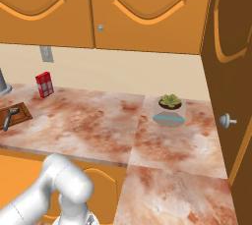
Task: Open the drawer on the left and place the cutting tools on the cutting board.
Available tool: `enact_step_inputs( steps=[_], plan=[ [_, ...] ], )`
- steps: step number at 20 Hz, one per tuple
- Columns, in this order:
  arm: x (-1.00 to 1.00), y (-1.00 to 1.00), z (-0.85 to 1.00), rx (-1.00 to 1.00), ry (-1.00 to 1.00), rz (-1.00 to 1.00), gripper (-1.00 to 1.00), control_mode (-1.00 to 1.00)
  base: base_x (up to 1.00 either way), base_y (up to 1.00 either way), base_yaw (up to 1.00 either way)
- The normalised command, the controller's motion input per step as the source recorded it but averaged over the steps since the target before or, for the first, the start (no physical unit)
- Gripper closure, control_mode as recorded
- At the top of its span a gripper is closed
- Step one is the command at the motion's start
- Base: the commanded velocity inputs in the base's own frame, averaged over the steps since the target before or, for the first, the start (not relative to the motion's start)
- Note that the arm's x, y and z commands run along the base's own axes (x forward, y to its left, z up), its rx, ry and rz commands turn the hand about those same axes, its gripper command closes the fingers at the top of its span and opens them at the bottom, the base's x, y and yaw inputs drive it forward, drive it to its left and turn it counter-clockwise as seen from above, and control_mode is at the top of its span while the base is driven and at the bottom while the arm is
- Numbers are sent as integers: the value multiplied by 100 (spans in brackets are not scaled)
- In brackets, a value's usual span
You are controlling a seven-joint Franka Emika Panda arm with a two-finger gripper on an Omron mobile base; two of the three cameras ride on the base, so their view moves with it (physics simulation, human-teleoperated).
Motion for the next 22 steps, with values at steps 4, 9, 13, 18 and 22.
enact_step_inputs(
  steps=[4,9,13,18,22],
  plan=[
    [0,13,-10,-2,0,-1,-100,-100,0,0,0],
    [0,32,0,-4,0,-3,-100,-100,0,0,0],
    [0,17,0,-6,0,-5,-100,-100,0,0,0],
    [0,0,-6,-8,0,-6,-100,-100,0,0,0],
    [0,0,-15,-4,0,-5,-100,-100,0,0,0]
  ],
)
